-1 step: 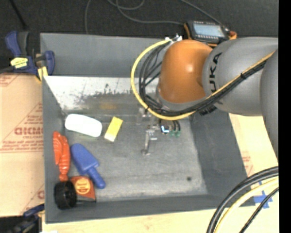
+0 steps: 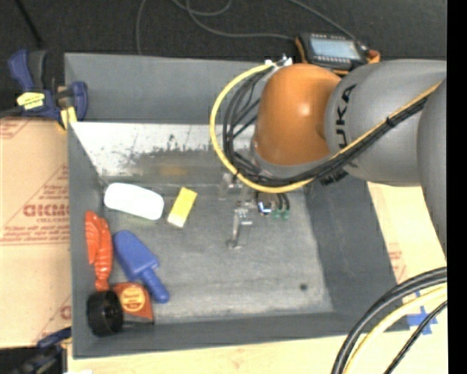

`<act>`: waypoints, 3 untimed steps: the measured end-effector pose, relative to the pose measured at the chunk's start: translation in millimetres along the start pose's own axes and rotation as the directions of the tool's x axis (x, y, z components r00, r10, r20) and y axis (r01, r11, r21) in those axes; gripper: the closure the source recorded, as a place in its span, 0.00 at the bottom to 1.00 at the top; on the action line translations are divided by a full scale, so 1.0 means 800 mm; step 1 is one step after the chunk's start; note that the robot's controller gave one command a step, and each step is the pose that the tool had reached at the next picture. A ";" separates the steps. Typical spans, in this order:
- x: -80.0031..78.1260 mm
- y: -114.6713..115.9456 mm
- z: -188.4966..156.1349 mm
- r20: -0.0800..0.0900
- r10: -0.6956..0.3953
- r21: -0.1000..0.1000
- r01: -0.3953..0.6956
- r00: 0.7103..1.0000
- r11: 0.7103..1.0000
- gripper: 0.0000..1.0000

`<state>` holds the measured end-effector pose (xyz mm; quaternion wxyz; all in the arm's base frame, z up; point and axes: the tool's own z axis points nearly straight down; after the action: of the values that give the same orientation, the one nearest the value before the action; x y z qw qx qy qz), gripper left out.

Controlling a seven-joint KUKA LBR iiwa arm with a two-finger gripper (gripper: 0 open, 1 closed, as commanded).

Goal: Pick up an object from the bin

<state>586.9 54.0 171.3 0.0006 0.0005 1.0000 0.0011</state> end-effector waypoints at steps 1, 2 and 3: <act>-0.042 0.017 0.039 0.011 0.023 0.000 -0.023 1.000 1.000 0.00; -0.064 0.001 0.101 0.004 0.121 0.000 -0.121 0.993 0.993 0.00; -0.059 0.003 0.120 -0.001 0.106 0.004 -0.106 0.994 0.994 0.00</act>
Offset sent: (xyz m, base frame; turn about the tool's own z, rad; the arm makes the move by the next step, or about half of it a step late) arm 0.0519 -0.0022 -0.0862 0.1271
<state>634.2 56.2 75.5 0.0001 0.0533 0.9986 -0.0009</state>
